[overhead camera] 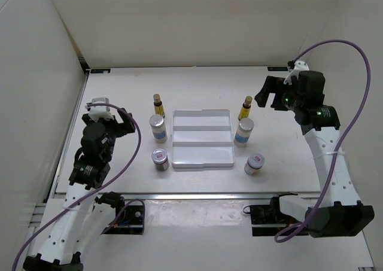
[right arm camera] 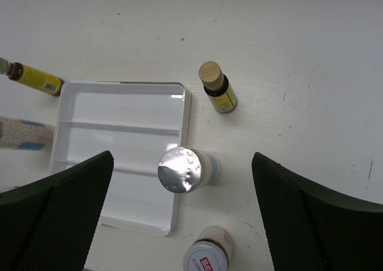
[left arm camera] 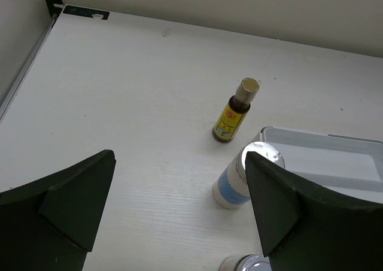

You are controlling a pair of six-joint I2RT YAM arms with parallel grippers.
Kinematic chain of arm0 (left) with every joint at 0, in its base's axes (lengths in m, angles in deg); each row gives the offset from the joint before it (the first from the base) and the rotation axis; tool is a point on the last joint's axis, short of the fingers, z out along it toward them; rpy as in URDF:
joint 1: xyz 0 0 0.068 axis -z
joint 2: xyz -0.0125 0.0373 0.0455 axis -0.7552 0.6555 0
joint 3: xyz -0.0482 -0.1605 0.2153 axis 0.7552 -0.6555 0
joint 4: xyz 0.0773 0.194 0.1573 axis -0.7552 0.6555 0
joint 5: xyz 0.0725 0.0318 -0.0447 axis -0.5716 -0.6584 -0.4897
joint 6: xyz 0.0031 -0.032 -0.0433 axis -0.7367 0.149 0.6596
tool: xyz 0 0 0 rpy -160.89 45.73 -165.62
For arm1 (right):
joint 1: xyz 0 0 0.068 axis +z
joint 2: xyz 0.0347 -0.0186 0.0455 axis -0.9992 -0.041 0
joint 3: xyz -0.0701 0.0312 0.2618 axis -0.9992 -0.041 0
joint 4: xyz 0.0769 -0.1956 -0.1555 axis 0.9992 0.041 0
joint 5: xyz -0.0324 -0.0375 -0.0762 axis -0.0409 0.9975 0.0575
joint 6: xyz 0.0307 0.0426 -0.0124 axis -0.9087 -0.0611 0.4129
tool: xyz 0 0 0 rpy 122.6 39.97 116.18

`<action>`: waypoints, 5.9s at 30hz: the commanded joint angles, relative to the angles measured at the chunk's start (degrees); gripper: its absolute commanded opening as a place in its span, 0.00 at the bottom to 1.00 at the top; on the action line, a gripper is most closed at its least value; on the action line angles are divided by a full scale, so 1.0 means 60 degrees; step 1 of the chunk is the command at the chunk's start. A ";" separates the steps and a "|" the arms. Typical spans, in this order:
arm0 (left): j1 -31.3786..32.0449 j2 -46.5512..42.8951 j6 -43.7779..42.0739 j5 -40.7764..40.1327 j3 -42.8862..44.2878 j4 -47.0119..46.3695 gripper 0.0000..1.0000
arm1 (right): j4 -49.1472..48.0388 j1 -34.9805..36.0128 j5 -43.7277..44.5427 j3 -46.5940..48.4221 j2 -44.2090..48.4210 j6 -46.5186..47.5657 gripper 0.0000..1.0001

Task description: Organize the condiment bottles

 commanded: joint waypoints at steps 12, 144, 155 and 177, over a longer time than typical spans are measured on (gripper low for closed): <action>0.0041 0.0550 0.0487 -0.0016 0.0592 0.0222 1.00 | 0.1521 0.2215 0.2873 0.3281 -0.4924 0.0098 0.95; 0.0041 0.1853 0.0237 0.0495 0.0328 -0.0393 1.00 | -0.0710 0.3768 0.3765 0.2460 -0.6292 -0.0898 0.80; 0.0230 0.6119 0.0517 0.2941 0.4703 0.1303 0.88 | 0.0023 0.3680 0.5218 0.2883 -0.3568 -0.0414 0.99; 0.0334 1.1315 0.0679 0.2444 0.8076 0.2024 0.75 | 0.0594 0.3680 0.3416 0.0878 0.1869 -0.0239 0.99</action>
